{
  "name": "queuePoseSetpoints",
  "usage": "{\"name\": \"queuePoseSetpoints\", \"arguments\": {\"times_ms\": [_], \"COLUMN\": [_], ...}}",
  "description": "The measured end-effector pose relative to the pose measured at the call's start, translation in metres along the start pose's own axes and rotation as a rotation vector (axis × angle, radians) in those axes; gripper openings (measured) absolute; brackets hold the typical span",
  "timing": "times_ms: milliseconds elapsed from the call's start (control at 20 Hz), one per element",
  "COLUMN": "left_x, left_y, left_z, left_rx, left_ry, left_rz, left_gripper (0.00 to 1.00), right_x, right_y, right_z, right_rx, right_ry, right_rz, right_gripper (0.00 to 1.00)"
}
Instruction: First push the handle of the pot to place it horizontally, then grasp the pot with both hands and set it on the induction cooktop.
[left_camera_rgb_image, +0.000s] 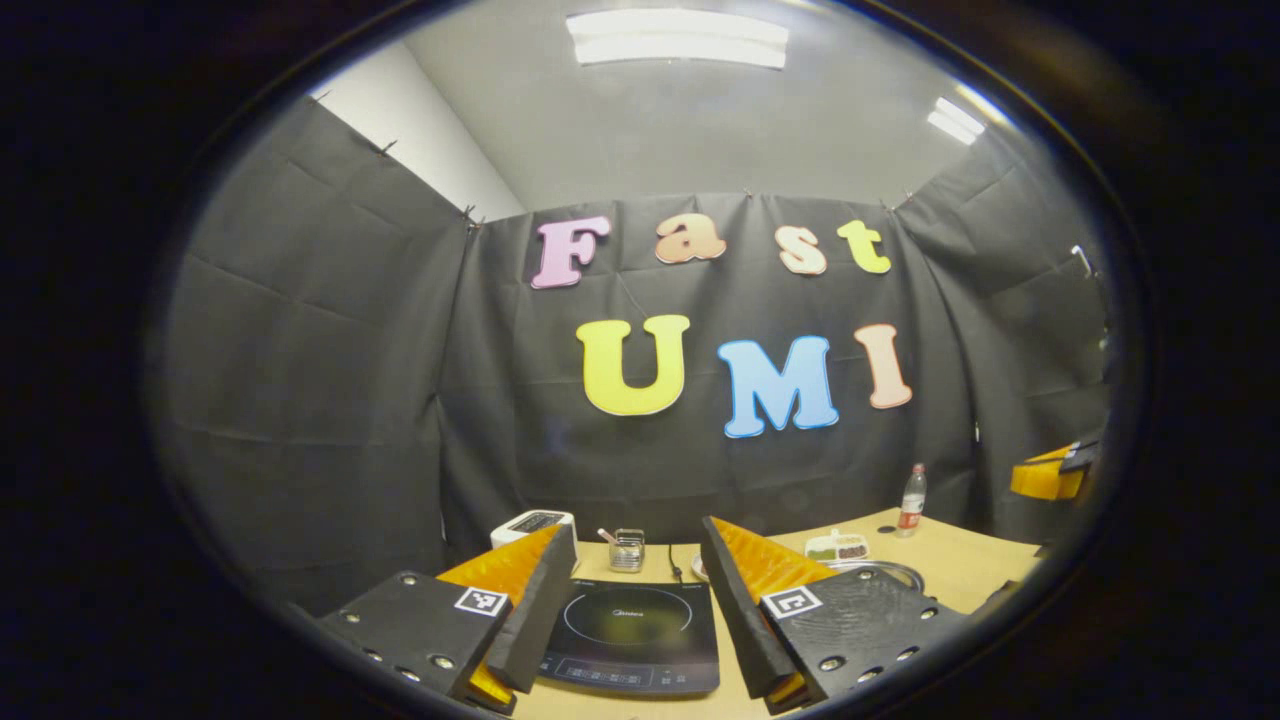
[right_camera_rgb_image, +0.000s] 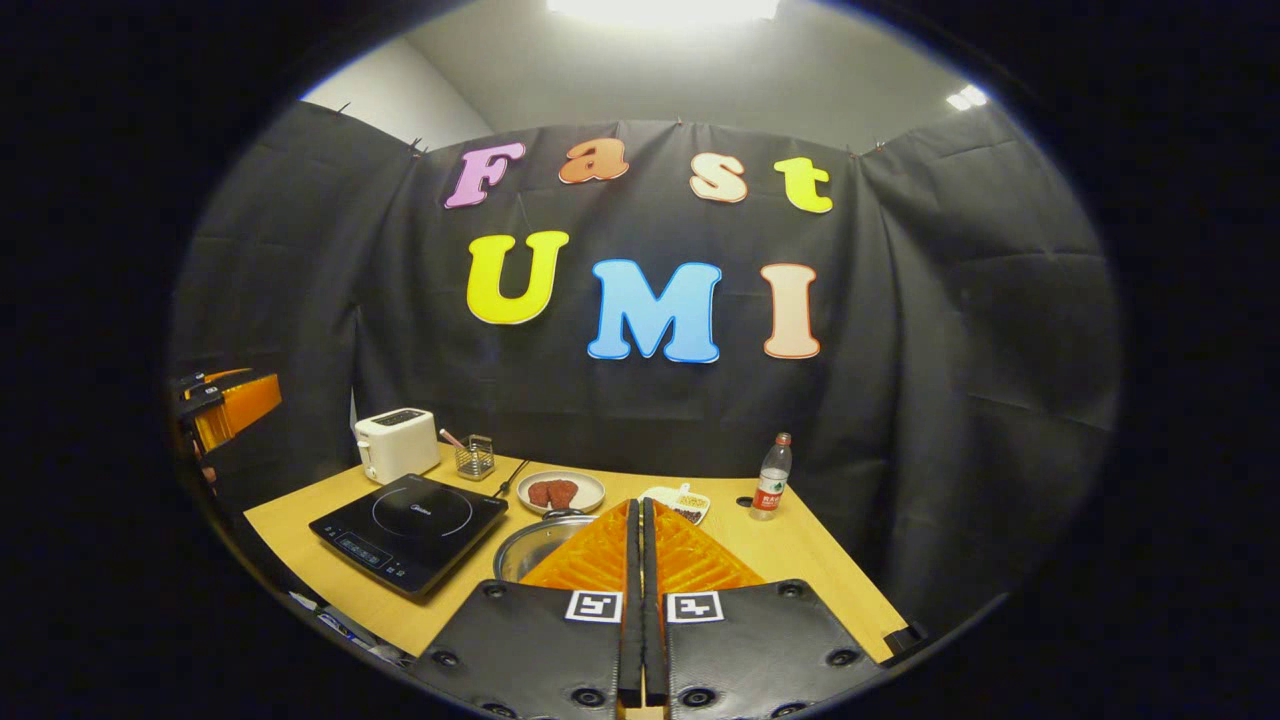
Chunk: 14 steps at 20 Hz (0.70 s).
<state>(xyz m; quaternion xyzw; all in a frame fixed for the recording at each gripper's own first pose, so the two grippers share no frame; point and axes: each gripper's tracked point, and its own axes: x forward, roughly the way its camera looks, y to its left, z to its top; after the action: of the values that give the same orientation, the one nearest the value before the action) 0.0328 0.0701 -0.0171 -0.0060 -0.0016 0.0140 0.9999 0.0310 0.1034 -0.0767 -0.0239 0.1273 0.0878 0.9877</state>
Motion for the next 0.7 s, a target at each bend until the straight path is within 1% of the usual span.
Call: {"name": "queuePoseSetpoints", "arguments": {"times_ms": [150, 350, 400, 500, 550, 600, 700], "left_x": [0.003, 0.001, 0.002, 0.003, 0.004, 0.005, 0.007], "left_y": [0.016, 0.041, 0.045, 0.046, 0.044, 0.042, 0.036], "left_z": [-0.001, -0.003, -0.003, -0.003, -0.004, -0.004, -0.005], "left_rx": [-0.002, 0.003, 0.003, 0.002, 0.003, 0.005, 0.016], "left_ry": [-0.006, -0.012, -0.011, -0.01, -0.008, -0.006, -0.007], "left_rz": [0.001, 0.022, 0.028, 0.037, 0.038, 0.038, 0.048], "left_gripper": [0.74, 0.74, 0.74, 0.74, 0.74, 0.74, 0.74], "right_x": [0.008, 0.015, 0.017, 0.018, 0.02, 0.021, 0.025], "right_y": [0.019, 0.043, 0.048, 0.057, 0.062, 0.067, 0.073], "right_z": [-0.02, -0.041, -0.047, -0.057, -0.065, -0.074, -0.092], "right_rx": [-0.034, -0.079, -0.085, -0.099, -0.102, -0.104, -0.108], "right_ry": [0.051, 0.1, 0.112, 0.142, 0.162, 0.19, 0.236], "right_rz": [0.021, 0.063, 0.078, 0.114, 0.138, 0.167, 0.217], "right_gripper": [0.02, 0.02, 0.0, 0.0, 0.0, 0.02, 0.02]}}
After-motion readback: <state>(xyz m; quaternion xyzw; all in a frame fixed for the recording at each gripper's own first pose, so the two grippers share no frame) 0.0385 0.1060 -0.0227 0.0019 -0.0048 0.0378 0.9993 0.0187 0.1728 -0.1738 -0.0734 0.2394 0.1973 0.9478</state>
